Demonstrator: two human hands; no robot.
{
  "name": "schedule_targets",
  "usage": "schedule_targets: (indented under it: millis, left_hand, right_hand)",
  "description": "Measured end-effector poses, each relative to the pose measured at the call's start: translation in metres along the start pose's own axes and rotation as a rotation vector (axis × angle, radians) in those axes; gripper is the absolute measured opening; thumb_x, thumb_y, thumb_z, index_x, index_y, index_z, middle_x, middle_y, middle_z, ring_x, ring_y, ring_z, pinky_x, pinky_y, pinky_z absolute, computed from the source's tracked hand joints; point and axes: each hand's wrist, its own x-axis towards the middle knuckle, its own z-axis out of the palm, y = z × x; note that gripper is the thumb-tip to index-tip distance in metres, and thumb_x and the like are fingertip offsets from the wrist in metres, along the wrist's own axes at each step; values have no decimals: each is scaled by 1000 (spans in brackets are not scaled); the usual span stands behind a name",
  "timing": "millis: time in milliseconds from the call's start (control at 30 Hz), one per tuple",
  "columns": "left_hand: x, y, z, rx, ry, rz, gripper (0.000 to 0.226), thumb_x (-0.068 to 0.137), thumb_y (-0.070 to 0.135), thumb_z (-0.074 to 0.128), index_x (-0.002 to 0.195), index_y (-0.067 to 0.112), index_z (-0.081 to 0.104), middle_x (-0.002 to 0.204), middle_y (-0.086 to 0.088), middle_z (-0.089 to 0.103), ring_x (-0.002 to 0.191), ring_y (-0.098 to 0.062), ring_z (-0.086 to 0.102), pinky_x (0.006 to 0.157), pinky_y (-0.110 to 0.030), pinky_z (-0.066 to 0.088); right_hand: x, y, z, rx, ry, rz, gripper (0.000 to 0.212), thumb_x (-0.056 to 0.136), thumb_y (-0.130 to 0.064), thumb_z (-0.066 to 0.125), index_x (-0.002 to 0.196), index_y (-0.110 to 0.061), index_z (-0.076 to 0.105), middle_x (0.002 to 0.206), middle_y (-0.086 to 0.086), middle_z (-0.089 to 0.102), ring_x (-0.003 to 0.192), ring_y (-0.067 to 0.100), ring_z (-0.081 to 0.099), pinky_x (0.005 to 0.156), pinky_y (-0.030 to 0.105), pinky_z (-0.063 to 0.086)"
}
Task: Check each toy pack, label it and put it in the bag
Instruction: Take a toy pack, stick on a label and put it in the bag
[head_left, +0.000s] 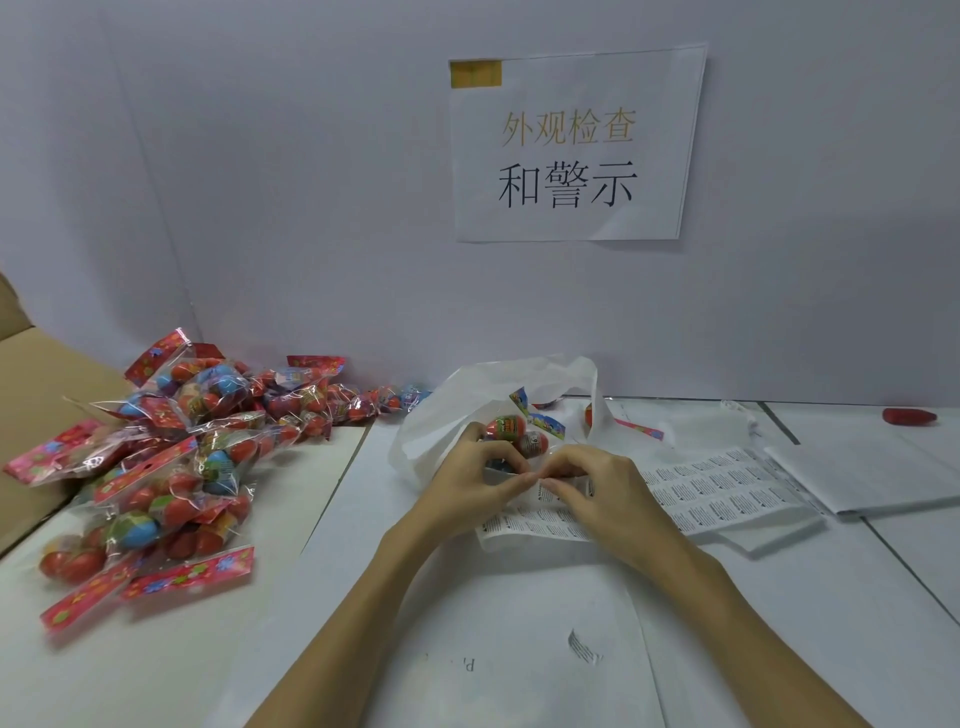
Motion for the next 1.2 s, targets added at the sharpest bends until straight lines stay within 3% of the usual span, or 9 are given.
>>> schedule_targets:
  millis: [167, 367, 433, 567, 733, 800, 933, 1067, 1200]
  left_hand:
    - [-2, 3, 0, -35, -19, -18, 13, 92, 32, 78, 82, 38, 72, 121, 6, 50, 105, 18, 47, 89, -4, 39]
    - [-2, 5, 2, -57, -26, -48, 7, 97, 26, 72, 92, 25, 76, 122, 7, 50, 111, -8, 54, 95, -19, 45]
    - [-2, 4, 1, -67, -20, -37, 7, 96, 27, 73, 93, 22, 78, 116, 12, 53, 110, -9, 55, 91, -14, 45]
    - [-3, 6, -4, -35, -49, -16, 6, 92, 29, 79, 89, 33, 75, 117, 12, 50, 107, 5, 53, 86, -1, 41]
    - [-5, 8, -2, -37, -22, 43, 14, 89, 26, 81, 87, 37, 73, 121, 7, 51, 114, 6, 51, 107, -20, 44]
    - [-6, 8, -2, -38, -11, 29, 13, 88, 30, 82, 87, 39, 73, 121, 9, 50, 113, 8, 51, 107, -23, 44]
    - [-5, 10, -4, 5, -31, -35, 8, 92, 34, 78, 88, 40, 73, 117, 11, 49, 115, -10, 53, 107, -26, 41]
    - [-6, 12, -6, -33, -66, -71, 3, 93, 31, 76, 91, 34, 76, 122, 7, 51, 114, -10, 52, 103, -26, 43]
    - [-6, 12, -6, -75, -84, -99, 4, 92, 31, 78, 93, 27, 77, 127, 6, 50, 112, -5, 51, 103, -26, 45]
  right_hand:
    - [0, -1, -1, -35, 4, -55, 12, 91, -9, 77, 97, -20, 76, 91, -14, 75, 91, -1, 70, 83, 12, 51]
    - [0, -3, -5, -105, 12, -123, 18, 90, -2, 76, 94, -20, 77, 93, -14, 77, 91, 0, 70, 85, 18, 54]
    - [-1, -2, -3, -76, 19, -101, 17, 92, -3, 74, 95, -20, 76, 92, -14, 76, 90, 1, 70, 84, 18, 54]
    - [-1, -1, -1, -4, 21, 5, 13, 95, -15, 74, 106, -21, 78, 93, -11, 75, 92, 3, 70, 85, 15, 53]
    - [-1, -1, -2, -79, -6, -4, 5, 94, -13, 74, 98, -17, 77, 95, -8, 71, 91, 3, 65, 84, 19, 52]
    - [-1, -1, -1, -78, 13, 7, 9, 93, -11, 75, 93, -19, 73, 90, -11, 70, 88, 2, 65, 80, 17, 50]
    - [-2, 0, -2, -68, 21, 12, 19, 90, -4, 73, 92, -23, 71, 87, -13, 69, 88, 2, 65, 75, 15, 49]
    - [-3, -4, -3, -40, -7, -9, 24, 91, -8, 74, 105, -27, 75, 93, -9, 70, 90, 4, 65, 75, 12, 48]
    - [-4, -6, -2, -35, 0, -16, 21, 91, -8, 76, 102, -27, 76, 95, -7, 69, 89, 5, 65, 77, 10, 45]
